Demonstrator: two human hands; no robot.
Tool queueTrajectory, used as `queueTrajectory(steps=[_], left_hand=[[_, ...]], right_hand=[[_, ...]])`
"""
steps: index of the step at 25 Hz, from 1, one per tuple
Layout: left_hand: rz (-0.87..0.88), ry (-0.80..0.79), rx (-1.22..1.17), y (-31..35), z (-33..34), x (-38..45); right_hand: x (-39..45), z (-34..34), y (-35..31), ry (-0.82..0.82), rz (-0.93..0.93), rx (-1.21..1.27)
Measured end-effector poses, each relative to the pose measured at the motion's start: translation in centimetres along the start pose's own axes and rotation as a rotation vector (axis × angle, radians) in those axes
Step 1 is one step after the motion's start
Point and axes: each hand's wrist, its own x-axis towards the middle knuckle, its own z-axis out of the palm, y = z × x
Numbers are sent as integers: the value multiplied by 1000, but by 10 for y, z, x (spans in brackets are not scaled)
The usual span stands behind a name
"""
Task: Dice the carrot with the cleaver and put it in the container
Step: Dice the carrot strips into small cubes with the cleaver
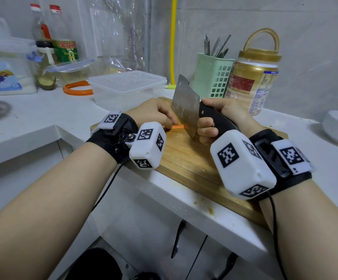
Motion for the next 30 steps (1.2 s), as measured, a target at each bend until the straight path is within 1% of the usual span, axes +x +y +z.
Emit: queueTrajectory(steps=[6,11,14,18,23,30], left_hand=[[3,-10,-3,0,0,0],[-19,39,10,-5,-1,2],[-15,32,9,-5,0,2],[6,42,-18,-5,0,1],[16,15,-40,-4,0,0],[11,31,-35,-4,0,0]], right_hand=[[0,-2,-1,-1,-2,50],[-2,-2,1,4,-15,34],[-3,-4,2,17,-33,42],[-5,0,2,-13,-51,62],[-3,1,3,-27,-48,26],[3,2,2,-10,-4,-37]])
